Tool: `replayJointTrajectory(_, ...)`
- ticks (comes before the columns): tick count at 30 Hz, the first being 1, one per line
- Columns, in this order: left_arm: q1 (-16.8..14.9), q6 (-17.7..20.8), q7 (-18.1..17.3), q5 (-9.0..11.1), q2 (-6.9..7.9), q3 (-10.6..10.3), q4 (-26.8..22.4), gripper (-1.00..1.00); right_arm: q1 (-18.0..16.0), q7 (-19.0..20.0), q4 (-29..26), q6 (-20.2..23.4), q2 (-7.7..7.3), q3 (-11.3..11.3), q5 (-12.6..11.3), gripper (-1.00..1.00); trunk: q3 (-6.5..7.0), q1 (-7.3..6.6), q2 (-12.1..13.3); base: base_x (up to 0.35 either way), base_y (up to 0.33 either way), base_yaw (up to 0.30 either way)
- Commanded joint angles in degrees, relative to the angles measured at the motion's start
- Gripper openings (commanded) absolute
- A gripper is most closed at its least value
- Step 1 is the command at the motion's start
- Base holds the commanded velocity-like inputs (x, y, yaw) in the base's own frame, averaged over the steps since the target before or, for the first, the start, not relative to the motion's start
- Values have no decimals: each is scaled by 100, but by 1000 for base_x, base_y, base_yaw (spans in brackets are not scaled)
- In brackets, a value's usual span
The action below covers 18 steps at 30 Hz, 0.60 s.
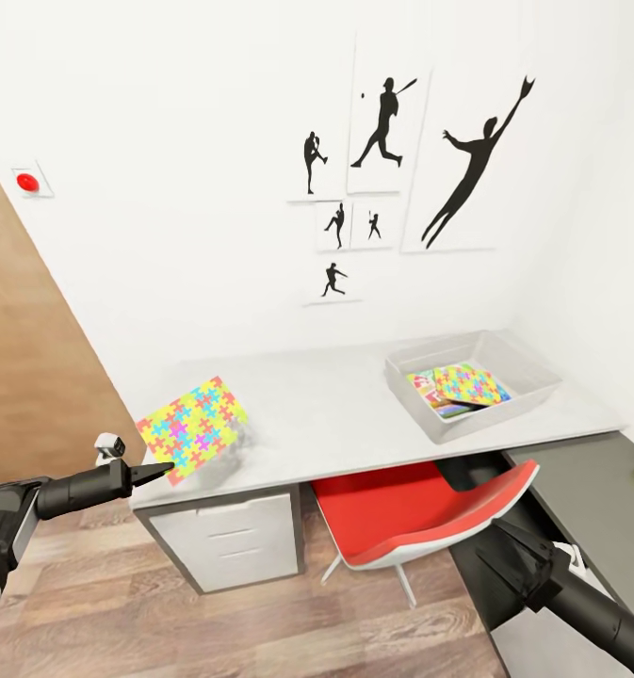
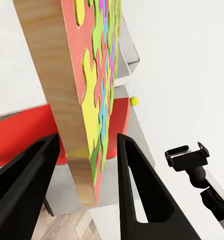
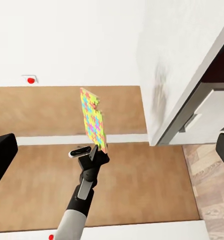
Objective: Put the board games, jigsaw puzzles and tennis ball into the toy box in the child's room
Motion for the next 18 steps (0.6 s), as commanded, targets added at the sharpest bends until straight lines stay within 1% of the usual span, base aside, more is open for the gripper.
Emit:
replayJointTrajectory(1, -3, 60, -25, -5, -1, 0, 0, -100, -2, 28, -2, 20, -1, -5, 22, 100, 0, 4, -10, 0, 0, 0)
replayJointTrajectory(18, -3, 60, -25, -5, -3, -1, 0, -100, -3, 33, -2, 20, -7, -5, 22, 100, 162, 4, -10, 0, 0, 0)
